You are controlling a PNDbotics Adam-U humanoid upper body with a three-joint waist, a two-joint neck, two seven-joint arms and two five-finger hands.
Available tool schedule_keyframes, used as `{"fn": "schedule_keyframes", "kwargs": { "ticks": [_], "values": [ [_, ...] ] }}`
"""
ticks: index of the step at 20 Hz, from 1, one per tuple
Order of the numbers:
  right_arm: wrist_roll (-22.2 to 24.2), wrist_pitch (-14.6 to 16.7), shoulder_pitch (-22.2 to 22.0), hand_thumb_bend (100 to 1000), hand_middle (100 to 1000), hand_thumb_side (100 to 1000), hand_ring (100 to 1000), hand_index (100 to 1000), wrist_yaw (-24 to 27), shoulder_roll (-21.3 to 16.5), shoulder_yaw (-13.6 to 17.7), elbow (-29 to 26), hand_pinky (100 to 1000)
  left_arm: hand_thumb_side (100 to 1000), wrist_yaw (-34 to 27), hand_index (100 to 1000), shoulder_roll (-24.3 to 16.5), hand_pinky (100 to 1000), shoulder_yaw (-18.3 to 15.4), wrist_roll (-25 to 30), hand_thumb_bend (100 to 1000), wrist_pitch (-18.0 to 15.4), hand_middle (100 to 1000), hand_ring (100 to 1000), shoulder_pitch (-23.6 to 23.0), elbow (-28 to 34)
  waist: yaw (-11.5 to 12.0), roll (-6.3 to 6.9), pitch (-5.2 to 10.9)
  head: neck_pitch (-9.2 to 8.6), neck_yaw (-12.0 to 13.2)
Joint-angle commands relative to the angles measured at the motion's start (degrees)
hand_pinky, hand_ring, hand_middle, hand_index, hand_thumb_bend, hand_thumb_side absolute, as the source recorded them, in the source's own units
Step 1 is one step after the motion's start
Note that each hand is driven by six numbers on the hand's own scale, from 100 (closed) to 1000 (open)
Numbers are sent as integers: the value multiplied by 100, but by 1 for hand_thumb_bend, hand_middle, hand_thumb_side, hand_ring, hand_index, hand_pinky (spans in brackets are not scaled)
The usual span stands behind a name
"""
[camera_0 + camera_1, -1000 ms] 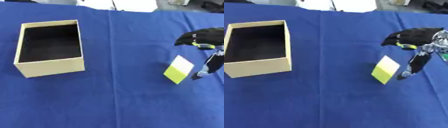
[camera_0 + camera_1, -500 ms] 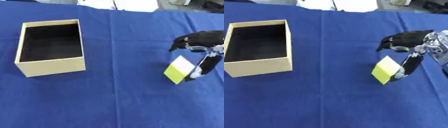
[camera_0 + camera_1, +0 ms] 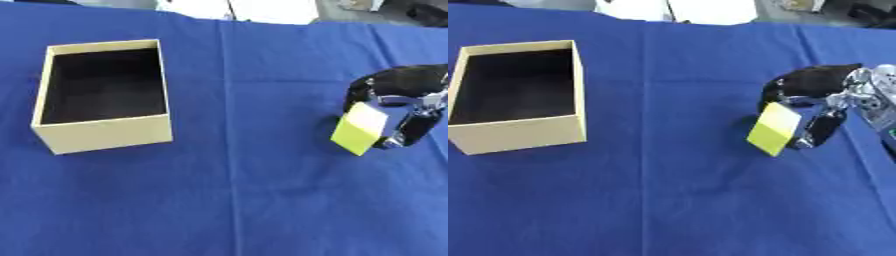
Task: Pick up objects on the table and place them in the box.
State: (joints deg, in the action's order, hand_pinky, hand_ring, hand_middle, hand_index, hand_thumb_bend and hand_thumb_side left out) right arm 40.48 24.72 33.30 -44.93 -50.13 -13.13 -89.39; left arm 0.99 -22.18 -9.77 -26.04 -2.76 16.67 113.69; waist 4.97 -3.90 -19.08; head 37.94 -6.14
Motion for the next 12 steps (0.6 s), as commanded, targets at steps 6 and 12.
{"fn": "schedule_keyframes", "kwargs": {
  "ticks": [6, 12],
  "values": [
    [-98, -157, 84, 410, 623, 204, 868, 628, 443, -170, 139, -173, 807, 779, 46, 617, -95, 879, -28, 61, 184, 17, 616, 709, 44, 90, -41, 13, 110, -48, 22],
    [-203, -329, 159, 436, 566, 210, 857, 566, 518, -223, 282, -374, 800, 780, 46, 617, -101, 879, -32, 54, 187, 35, 617, 710, 27, 90, -91, 17, 155, -43, 36]
  ]
}}
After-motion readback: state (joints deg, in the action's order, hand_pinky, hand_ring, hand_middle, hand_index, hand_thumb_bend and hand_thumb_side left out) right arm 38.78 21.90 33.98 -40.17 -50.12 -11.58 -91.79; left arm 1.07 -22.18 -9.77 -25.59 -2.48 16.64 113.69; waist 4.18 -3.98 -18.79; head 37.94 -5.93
